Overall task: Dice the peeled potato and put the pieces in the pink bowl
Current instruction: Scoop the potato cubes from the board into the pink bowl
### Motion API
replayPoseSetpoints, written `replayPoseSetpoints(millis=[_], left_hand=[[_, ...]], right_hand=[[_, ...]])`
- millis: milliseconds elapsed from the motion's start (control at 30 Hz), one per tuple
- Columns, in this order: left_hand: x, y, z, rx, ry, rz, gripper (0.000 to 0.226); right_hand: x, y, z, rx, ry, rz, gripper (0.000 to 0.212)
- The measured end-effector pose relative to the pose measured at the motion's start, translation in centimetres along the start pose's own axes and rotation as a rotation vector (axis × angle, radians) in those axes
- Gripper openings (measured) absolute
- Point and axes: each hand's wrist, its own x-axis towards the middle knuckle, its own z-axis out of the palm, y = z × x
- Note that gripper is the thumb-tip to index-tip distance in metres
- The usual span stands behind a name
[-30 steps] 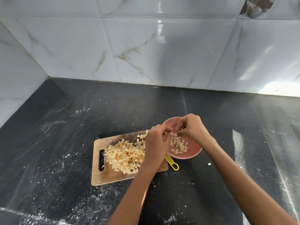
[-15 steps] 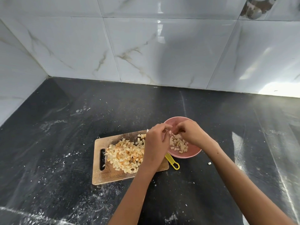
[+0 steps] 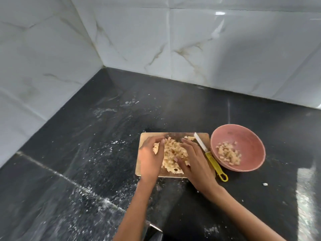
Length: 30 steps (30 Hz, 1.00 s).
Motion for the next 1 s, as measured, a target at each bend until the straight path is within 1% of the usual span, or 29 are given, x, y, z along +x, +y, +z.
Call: replayPoseSetpoints(millis=[67,133,233,300,433,533,633,800,900,1000], left_hand=[[-0.1,-1.6,-0.7,0.027,0.038,-0.029,0.009],[-0.3,-2.5,-0.9,0.038,0.037,-0.024,0.009],[-0.5,-3.0,-0.4,0.022,0.021,-0.023,0.016],[-0.5,-3.2,0.0,-0.002,0.031,-0.020,0.019],[-0.5,-3.5,0.4,-0.017,0.082,0.038,0.017],[-0.5,-3.6,0.7,-0.062,0.087,0.016,0.018],[-0.9,-3.5,1.6,-0.115,0.050,-0.059,0.027],[-1.1,-3.7,3.1,-0.240,0.028,-0.137,0.052],[-1.5,-3.4,3.9,-0.321,0.022,-0.193,0.054],[-2.2,-2.5,4.9,-0.306,0.072,-0.210,0.053]], right_hand=[[0.4,1.1,1.1,-0.077,-0.032,-0.045,0.054],[1.2,1.9,1.8,-0.159,-0.058,-0.106,0.059],[2.8,2.4,2.8,-0.252,-0.092,-0.183,0.065],[3.7,2.4,3.5,-0.304,-0.129,-0.204,0.069],[5.0,1.7,4.4,-0.371,-0.187,-0.222,0.076],[5.3,1.7,5.0,-0.399,-0.235,-0.227,0.076],[5.3,2.0,5.3,-0.385,-0.236,-0.227,0.074],[5.5,2.3,5.4,-0.384,-0.182,-0.277,0.060],[5.5,2.3,5.5,-0.407,-0.164,-0.325,0.053],[5.7,2.2,5.5,-0.408,-0.117,-0.365,0.038]])
